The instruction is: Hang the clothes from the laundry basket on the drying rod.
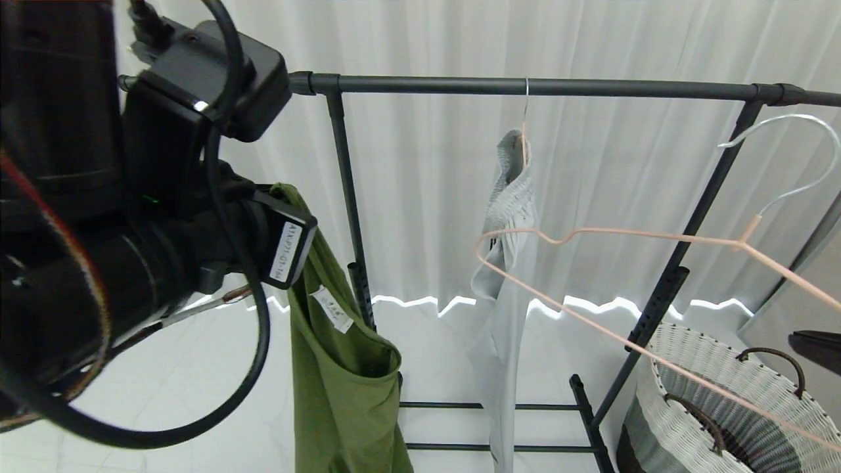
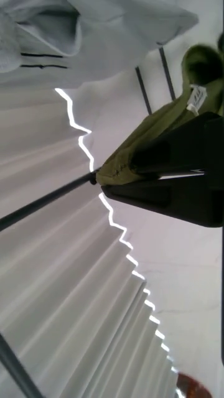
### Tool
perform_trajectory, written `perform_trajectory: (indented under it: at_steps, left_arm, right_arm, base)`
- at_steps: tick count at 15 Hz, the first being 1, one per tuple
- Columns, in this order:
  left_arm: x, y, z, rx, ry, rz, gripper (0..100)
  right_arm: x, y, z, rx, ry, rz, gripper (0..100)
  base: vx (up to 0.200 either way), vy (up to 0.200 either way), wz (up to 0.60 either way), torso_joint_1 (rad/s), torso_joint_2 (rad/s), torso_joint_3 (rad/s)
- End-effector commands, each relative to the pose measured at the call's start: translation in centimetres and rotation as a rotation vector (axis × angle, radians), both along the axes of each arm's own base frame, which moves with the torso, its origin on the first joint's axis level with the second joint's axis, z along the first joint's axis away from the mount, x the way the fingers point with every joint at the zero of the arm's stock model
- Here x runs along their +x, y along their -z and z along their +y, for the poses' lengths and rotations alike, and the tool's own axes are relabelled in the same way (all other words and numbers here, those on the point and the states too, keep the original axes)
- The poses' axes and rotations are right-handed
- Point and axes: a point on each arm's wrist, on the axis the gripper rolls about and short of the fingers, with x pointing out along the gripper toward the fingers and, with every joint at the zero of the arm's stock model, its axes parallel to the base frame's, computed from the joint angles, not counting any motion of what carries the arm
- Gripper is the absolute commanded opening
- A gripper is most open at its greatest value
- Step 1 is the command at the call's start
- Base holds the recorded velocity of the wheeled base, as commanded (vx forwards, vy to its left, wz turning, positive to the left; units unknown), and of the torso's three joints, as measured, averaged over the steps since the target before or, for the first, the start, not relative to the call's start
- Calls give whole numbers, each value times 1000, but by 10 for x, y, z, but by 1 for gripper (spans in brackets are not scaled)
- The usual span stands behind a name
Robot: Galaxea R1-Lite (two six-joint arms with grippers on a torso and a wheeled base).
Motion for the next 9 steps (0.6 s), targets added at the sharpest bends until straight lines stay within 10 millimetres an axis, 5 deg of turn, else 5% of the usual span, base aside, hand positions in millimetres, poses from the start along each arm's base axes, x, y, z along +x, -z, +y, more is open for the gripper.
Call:
perform_trajectory:
  at_steps: [1, 9]
  left_arm:
    - [13, 13, -15, 32, -15, 31, 0]
    - [22, 6, -37, -88, -10, 23, 0]
  right_arm:
    - [-5, 6, 25, 49, -128, 91, 0]
    - [-7, 7, 60, 143, -241, 118, 0]
  base:
    - [0, 0, 0, 0, 0, 0]
    - [0, 0, 0, 0, 0, 0]
